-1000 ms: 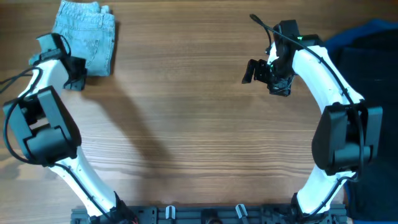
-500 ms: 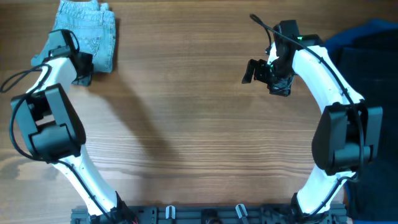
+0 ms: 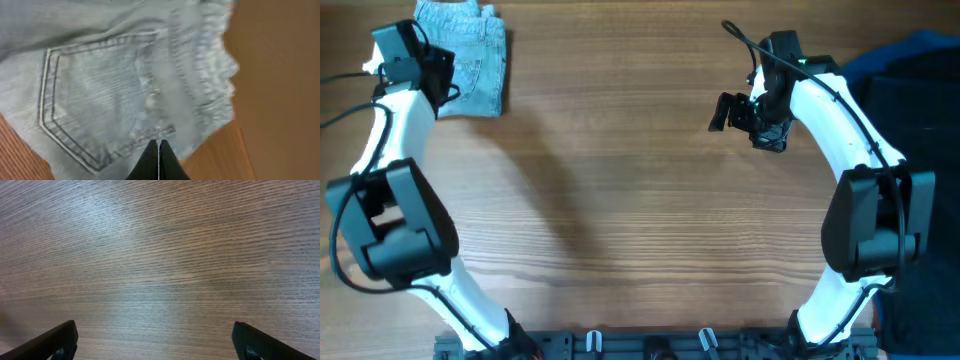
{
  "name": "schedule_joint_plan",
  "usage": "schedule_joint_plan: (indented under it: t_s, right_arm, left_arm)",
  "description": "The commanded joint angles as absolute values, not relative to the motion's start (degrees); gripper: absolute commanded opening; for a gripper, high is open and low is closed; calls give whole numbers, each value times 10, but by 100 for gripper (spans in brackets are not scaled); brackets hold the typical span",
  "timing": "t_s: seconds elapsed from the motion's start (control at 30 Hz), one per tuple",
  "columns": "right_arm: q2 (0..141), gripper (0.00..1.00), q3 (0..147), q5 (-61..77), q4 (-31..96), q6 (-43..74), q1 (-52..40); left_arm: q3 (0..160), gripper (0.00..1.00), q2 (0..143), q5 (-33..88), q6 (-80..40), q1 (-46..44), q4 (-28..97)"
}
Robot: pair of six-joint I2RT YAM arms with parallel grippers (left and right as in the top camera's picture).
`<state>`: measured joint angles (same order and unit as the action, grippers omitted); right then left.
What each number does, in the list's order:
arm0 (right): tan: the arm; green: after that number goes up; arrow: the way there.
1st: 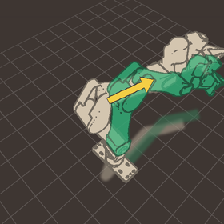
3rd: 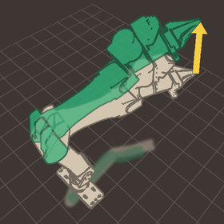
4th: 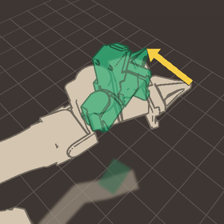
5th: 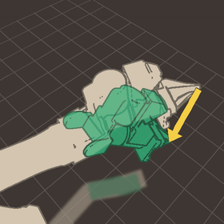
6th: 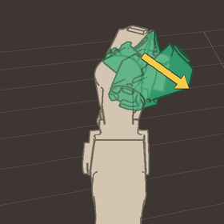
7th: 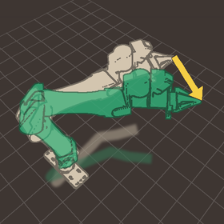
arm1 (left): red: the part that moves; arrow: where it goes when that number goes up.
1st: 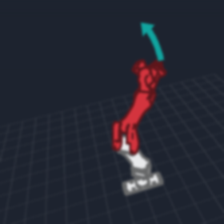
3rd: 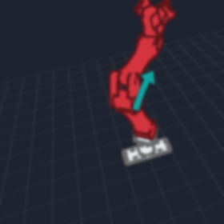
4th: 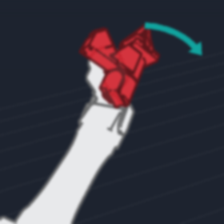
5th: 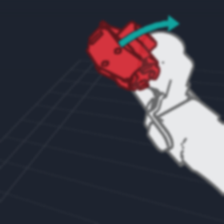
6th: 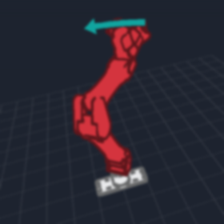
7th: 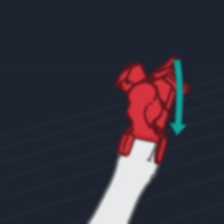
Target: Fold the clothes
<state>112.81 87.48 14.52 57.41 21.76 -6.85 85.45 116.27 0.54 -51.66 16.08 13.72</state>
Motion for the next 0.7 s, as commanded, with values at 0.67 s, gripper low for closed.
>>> schedule_joint_plan:
  t_s: [0.67]
  right_arm:
    - [1121, 100, 857, 138, 588, 211, -72]
  left_arm:
    - [863, 4, 1385, -7, -499, 148, -103]
